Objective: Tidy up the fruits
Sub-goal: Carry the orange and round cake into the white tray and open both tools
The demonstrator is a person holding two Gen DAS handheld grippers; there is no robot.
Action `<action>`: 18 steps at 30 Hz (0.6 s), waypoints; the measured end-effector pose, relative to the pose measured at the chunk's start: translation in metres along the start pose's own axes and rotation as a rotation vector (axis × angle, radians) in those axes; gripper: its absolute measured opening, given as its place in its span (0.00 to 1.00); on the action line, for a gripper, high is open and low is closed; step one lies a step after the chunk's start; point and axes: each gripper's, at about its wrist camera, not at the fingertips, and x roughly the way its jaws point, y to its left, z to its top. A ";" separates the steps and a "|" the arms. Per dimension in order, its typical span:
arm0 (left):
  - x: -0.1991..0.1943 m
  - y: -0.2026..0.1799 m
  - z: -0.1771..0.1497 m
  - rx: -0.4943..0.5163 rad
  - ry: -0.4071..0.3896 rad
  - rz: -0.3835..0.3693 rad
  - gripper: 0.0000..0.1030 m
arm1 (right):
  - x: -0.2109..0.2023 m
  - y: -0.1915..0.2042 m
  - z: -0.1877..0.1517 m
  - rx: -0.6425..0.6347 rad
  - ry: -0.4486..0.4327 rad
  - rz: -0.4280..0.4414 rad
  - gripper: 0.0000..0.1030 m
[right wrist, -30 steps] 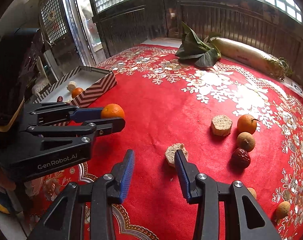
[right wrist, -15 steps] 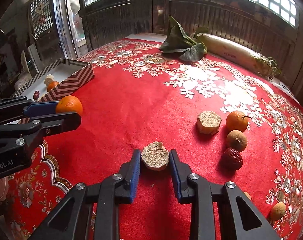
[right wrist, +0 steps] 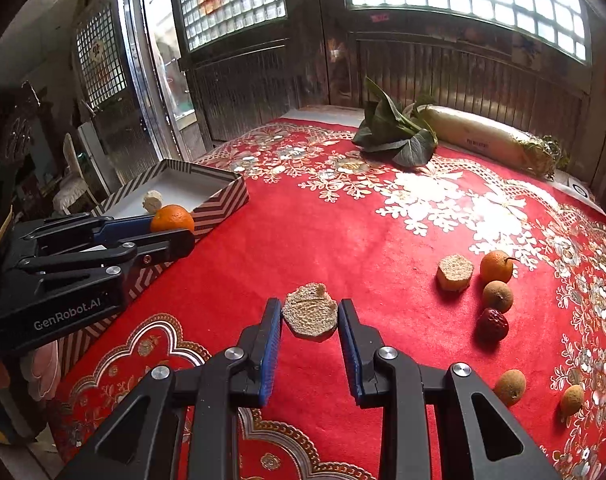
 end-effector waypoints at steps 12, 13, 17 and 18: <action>-0.017 0.056 -0.006 -0.064 -0.028 0.092 0.29 | 0.015 0.062 0.023 -0.097 -0.001 0.083 0.27; -0.017 0.061 -0.006 -0.071 -0.030 0.101 0.29 | 0.016 0.066 0.025 -0.105 -0.003 0.088 0.27; -0.019 0.076 -0.008 -0.091 -0.035 0.127 0.29 | 0.023 0.080 0.030 -0.127 0.003 0.106 0.27; -0.019 0.079 -0.009 -0.094 -0.035 0.132 0.29 | 0.025 0.084 0.031 -0.133 0.006 0.111 0.27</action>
